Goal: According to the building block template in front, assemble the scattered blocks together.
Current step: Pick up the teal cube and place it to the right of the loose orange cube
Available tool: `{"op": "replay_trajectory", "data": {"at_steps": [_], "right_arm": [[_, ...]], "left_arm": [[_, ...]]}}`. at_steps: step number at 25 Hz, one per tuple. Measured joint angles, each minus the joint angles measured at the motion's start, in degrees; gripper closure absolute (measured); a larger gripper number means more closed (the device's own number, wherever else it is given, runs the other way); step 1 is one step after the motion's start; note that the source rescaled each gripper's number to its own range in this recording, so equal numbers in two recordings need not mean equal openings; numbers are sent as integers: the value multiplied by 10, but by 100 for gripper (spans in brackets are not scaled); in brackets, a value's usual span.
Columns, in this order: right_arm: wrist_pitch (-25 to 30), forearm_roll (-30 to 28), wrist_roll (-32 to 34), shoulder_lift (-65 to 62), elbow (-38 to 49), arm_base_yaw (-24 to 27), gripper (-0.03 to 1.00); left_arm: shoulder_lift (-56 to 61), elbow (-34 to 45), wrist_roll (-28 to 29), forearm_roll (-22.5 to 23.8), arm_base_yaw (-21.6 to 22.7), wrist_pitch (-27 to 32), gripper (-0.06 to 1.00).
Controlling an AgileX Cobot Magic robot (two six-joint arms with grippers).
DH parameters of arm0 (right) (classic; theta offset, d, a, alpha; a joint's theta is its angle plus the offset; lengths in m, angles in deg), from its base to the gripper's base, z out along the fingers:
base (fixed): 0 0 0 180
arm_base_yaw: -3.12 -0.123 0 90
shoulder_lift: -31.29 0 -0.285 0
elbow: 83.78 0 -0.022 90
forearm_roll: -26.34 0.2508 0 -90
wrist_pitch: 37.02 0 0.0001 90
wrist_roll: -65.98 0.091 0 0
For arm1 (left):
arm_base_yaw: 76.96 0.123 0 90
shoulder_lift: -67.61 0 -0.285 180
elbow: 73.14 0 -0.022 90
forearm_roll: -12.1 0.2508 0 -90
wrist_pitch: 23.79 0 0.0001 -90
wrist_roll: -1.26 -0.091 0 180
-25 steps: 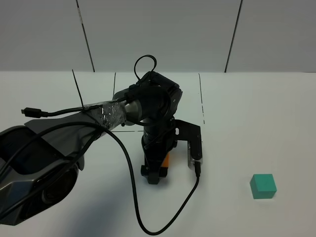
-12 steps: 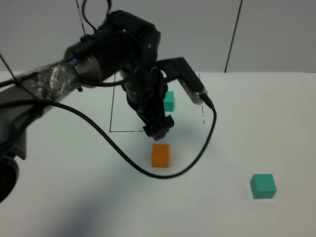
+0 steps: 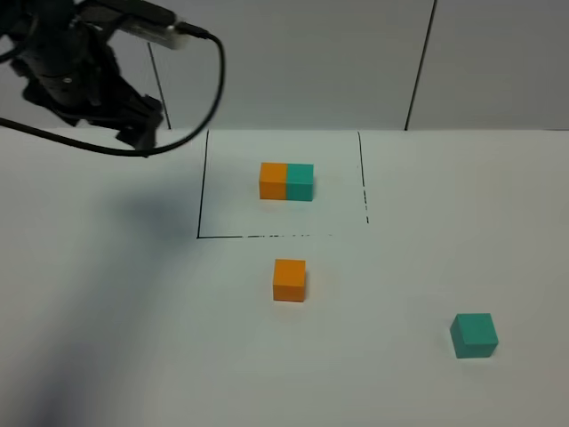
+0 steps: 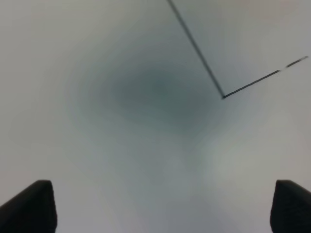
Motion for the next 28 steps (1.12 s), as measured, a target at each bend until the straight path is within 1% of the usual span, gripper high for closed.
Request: {"op": "replay_trajectory", "data": {"at_steps": [4, 7, 9, 11, 14, 18, 21, 26, 28], "right_arm": [[0, 0, 0, 0, 0, 0, 17], [0, 0, 0, 0, 0, 0, 17], [0, 0, 0, 0, 0, 0, 17], [0, 0, 0, 0, 0, 0, 17], [0, 0, 0, 0, 0, 0, 17], [0, 0, 0, 0, 0, 0, 17], [0, 0, 0, 0, 0, 0, 17], [0, 0, 0, 0, 0, 0, 17], [0, 0, 0, 0, 0, 0, 17]], "left_arm": [[83, 122, 11, 1, 51, -7, 11], [174, 237, 30, 1, 83, -59, 12], [232, 314, 48, 3, 94, -98, 12], [295, 377, 63, 5, 95, -123, 12], [385, 453, 82, 6, 95, -151, 12], [506, 519, 105, 7, 95, -150, 12], [595, 554, 122, 19, 95, -131, 12], [730, 612, 205, 104, 95, -86, 13], [791, 639, 217, 117, 95, -84, 13]]}}
